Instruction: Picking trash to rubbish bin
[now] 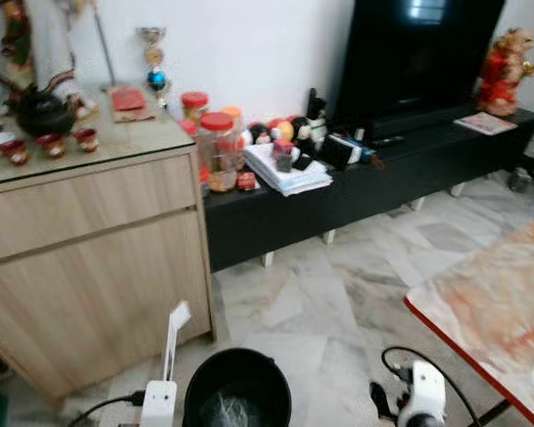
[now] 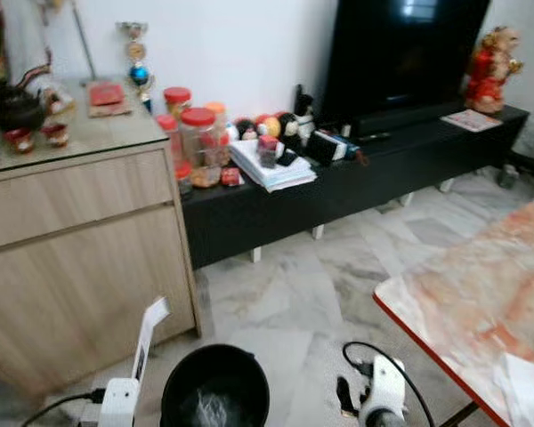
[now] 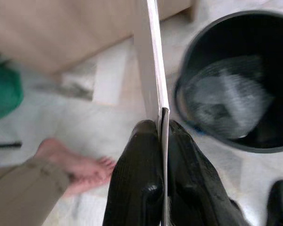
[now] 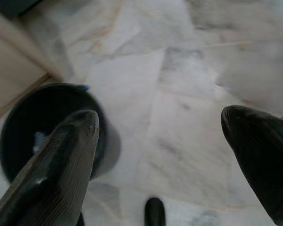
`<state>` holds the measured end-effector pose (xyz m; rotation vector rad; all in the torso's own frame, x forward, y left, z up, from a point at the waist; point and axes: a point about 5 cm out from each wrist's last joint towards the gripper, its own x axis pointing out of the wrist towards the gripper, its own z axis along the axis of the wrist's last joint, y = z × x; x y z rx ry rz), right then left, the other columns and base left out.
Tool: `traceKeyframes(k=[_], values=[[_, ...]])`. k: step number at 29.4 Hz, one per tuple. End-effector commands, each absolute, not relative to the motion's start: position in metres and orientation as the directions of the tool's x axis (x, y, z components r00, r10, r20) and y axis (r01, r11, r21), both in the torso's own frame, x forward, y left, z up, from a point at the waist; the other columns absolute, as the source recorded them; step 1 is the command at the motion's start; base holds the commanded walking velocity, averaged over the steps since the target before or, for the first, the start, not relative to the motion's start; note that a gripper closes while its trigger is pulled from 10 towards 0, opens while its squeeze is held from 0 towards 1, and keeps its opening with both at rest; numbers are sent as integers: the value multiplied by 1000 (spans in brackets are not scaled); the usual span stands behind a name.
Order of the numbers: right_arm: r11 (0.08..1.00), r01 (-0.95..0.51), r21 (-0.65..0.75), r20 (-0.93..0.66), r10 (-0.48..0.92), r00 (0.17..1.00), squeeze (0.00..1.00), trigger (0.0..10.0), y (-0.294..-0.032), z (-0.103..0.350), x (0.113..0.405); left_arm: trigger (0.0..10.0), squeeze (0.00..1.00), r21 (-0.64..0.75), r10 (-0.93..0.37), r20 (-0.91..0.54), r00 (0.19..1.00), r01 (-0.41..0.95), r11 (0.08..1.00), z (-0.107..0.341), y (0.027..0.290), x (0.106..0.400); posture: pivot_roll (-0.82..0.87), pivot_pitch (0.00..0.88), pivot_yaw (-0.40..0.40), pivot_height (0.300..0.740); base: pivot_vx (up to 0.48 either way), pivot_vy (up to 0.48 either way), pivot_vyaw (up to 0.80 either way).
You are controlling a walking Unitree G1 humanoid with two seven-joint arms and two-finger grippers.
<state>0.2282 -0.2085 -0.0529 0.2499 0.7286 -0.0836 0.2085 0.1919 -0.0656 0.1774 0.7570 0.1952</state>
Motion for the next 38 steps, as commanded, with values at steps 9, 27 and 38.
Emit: traceKeyframes(k=[9,27,38], values=[[988,33,148,-696,80,714,0,10000,-212,-49,233,10000,0,189,136,-621,772,-21,982,-56,174,226,-20,70,-75,740,27,0,0],[890,-429,155,-607,428,669,0,10000,-156,6,302,10000,0,-30,-248,-618,746,292,956,-32,108,266,-38,85,-78,740,0,0,0],[863,-484,146,-573,473,670,0,10000,-142,18,309,10000,0,-82,-236,-686,688,250,965,-42,115,256,-41,95,-78,740,0,0,0]])
